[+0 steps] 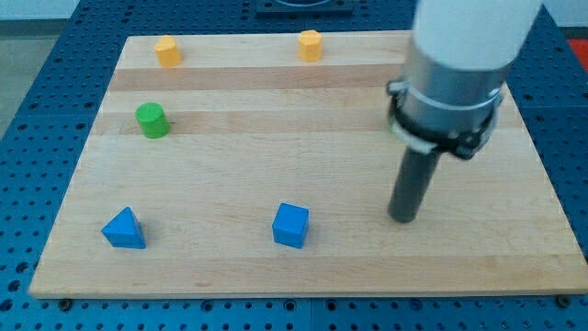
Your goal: Push the blue cube towards the center of the board
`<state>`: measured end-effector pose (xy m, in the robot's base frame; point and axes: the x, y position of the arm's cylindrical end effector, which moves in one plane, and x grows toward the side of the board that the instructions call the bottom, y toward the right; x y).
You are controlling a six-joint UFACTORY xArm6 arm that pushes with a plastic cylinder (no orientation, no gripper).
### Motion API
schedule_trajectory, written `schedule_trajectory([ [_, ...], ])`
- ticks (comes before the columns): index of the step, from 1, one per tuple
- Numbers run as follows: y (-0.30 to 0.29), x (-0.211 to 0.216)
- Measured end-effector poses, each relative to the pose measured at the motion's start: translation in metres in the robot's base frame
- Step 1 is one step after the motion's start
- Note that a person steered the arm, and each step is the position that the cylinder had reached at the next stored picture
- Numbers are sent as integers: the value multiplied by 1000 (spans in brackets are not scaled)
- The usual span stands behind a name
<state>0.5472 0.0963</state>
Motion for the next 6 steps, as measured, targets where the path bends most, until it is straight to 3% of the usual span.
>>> schedule_trajectory([
  [2, -85, 65],
  [4, -138, 52],
  [6, -118, 11],
])
